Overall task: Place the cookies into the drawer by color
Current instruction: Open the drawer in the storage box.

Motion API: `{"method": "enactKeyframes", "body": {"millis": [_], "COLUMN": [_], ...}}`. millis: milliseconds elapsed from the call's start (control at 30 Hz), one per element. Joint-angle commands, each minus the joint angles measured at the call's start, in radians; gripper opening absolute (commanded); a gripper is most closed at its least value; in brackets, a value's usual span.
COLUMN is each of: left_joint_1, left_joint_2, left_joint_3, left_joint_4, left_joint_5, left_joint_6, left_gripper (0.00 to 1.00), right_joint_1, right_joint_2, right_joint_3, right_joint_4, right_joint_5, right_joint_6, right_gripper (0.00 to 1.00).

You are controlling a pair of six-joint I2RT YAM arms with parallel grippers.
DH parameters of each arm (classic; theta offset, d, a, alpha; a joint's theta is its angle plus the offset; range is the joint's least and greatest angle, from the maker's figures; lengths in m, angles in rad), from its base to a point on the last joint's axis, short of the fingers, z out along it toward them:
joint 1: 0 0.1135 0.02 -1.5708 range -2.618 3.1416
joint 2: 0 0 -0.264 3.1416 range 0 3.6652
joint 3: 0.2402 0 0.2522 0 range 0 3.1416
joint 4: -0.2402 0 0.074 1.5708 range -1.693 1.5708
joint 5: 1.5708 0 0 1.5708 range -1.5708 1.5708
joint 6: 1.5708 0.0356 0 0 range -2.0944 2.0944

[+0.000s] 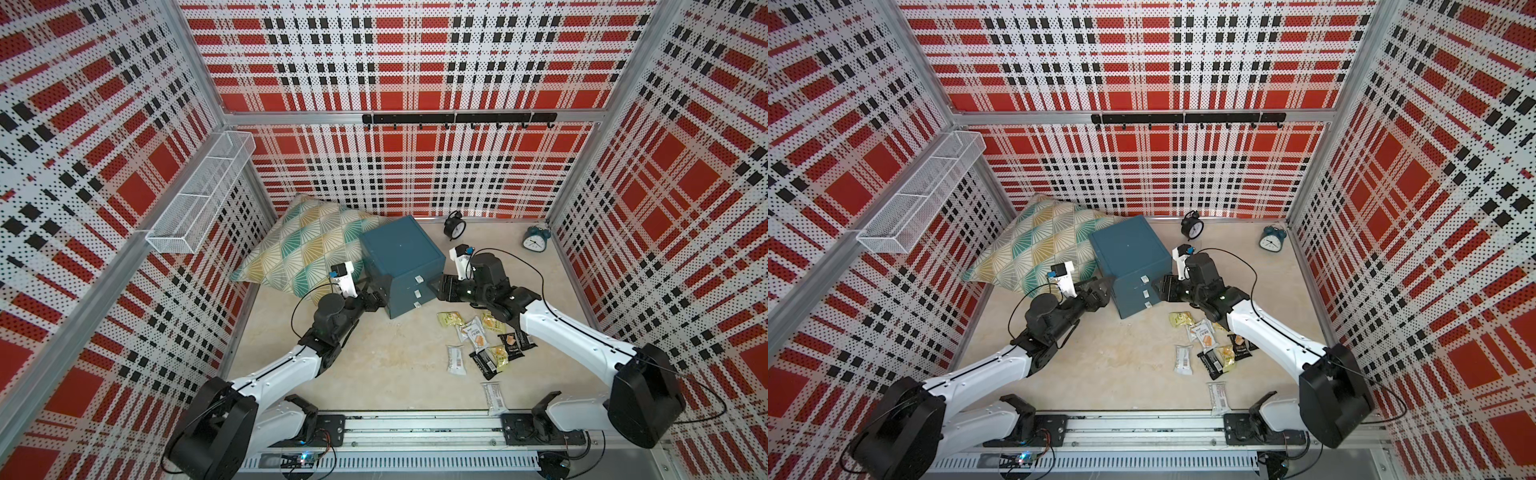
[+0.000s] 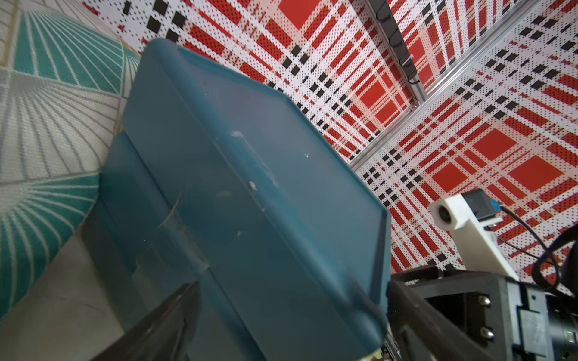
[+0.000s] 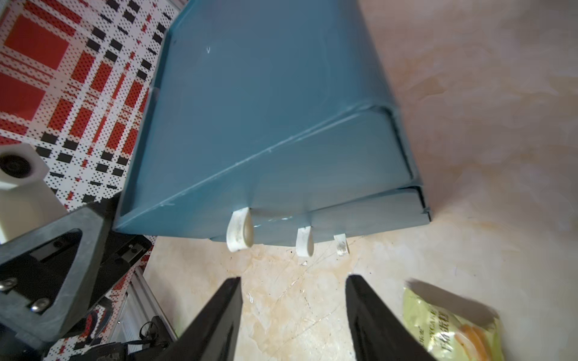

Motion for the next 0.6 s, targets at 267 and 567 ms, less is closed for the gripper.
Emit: {"method": "enactKeyframes", "body": {"millis": [267,567], "left_joint_1": [0.003,0.003], "left_joint_2": [0.029,0.041], "left_joint_3": [0.032,0.034], "left_joint_4": [-0.010,-0.009], "left_joint_5": [0.043,0.040], "left_joint_6": [-0.008,-0.005], "left_gripper": [0.96,0.95], "right_joint_1": [0.048,0.050], "right_joint_2": [0.068,0.102], "right_joint_3": [0.057,0.095], "right_joint_4": [0.123,0.141], "right_joint_5": [0.040,0.013], "right_joint_6": [0.050,0.065], "right_gripper": [0.50,0.45]}}
